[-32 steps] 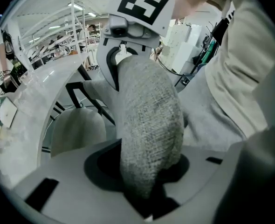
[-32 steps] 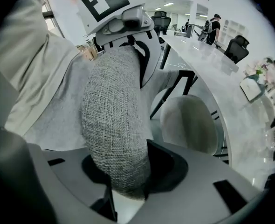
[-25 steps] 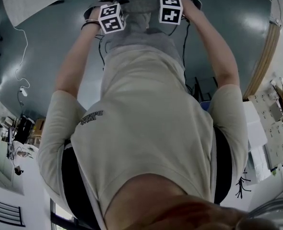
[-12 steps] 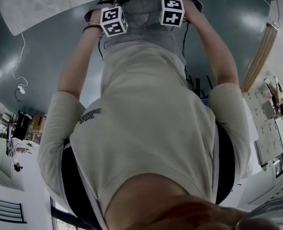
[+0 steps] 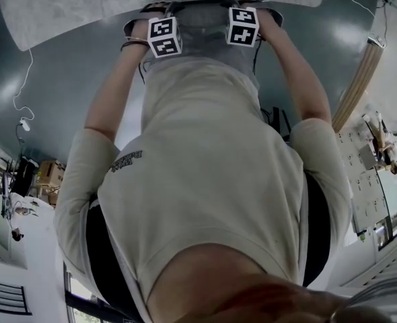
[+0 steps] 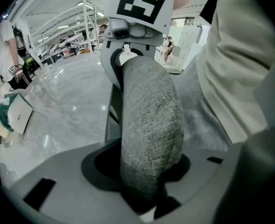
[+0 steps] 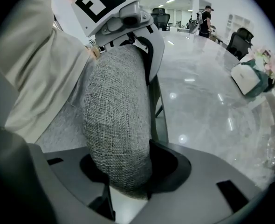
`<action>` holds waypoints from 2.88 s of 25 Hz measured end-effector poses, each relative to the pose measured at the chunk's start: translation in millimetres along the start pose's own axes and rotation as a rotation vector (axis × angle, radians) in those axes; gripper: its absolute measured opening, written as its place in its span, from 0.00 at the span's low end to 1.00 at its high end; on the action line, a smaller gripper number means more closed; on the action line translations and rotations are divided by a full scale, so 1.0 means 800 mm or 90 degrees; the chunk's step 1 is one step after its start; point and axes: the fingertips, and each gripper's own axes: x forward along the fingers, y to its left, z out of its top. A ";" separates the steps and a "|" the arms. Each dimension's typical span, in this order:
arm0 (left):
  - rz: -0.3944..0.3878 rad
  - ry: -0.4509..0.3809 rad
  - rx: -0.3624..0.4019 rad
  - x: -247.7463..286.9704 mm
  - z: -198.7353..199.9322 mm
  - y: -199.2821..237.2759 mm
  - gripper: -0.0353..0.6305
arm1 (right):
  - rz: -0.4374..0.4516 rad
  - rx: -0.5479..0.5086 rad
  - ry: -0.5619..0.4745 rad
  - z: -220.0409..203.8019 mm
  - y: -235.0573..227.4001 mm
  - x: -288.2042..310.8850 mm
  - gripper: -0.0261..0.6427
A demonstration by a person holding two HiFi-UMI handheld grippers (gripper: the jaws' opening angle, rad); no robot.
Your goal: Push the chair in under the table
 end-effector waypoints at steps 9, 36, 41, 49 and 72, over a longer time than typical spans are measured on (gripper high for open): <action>-0.045 -0.013 -0.049 -0.052 0.007 -0.018 0.31 | 0.010 0.014 0.031 -0.005 0.012 -0.044 0.33; 0.457 -0.514 -0.271 -0.494 0.189 0.170 0.25 | -0.289 0.116 -0.447 0.169 -0.083 -0.475 0.26; 0.515 -0.557 -0.271 -0.551 0.216 0.161 0.18 | -0.367 0.138 -0.547 0.176 -0.082 -0.546 0.17; 0.572 -0.630 -0.310 -0.620 0.246 0.127 0.13 | -0.441 0.170 -0.677 0.177 -0.064 -0.632 0.11; 0.670 -0.674 -0.250 -0.701 0.252 0.085 0.07 | -0.532 0.199 -0.822 0.190 -0.022 -0.714 0.07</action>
